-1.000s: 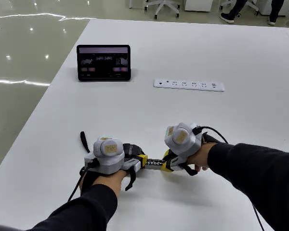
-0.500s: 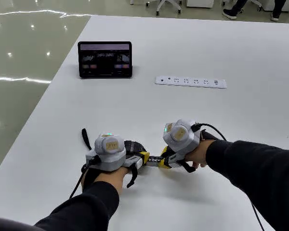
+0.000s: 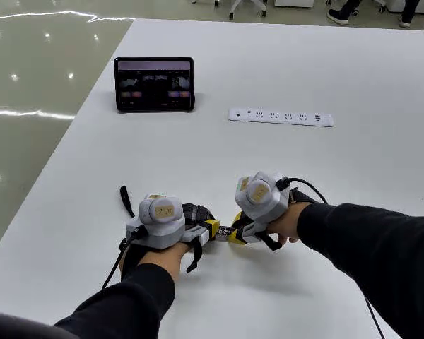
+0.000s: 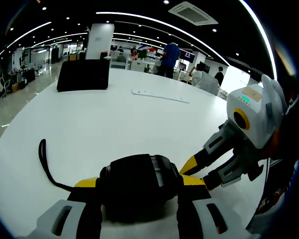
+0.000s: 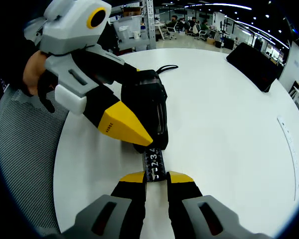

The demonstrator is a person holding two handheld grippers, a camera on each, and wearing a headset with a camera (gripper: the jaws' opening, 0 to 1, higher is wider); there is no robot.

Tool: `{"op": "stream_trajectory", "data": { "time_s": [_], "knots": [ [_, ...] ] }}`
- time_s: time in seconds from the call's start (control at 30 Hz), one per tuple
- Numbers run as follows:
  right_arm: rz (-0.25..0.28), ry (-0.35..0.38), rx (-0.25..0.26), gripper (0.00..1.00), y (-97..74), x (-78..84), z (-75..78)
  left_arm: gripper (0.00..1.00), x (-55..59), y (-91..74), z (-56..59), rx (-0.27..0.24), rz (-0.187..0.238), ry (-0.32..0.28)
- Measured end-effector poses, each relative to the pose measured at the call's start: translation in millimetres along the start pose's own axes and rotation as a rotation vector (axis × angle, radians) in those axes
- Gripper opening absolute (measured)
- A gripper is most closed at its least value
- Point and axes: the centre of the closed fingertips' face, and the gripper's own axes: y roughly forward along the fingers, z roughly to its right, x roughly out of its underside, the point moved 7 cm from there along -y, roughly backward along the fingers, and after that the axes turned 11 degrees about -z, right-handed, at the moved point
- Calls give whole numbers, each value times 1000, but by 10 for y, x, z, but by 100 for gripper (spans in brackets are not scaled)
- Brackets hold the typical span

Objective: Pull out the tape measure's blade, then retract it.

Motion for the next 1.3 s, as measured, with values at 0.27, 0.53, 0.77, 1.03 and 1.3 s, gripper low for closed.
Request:
{"op": "stream_trajectory", "data": {
  "time_s": [0.27,0.53,0.77,1.03,1.3],
  "knots": [
    [9,-1,0,12,18,-29,-12,57,0,5,-1,0,-1,0],
    [26,-20,5,12,20,-13,-23,57,2,8,-5,-2,2,2],
    [27,-46,10,12,14,12,-19,57,3,7,-3,-1,1,1],
    [40,-45,8,11,41,-40,-30,57,4,7,-2,1,-1,-1],
    [50,-48,4,11,69,-97,-32,57,8,6,-3,3,-3,-4]
  ]
}}
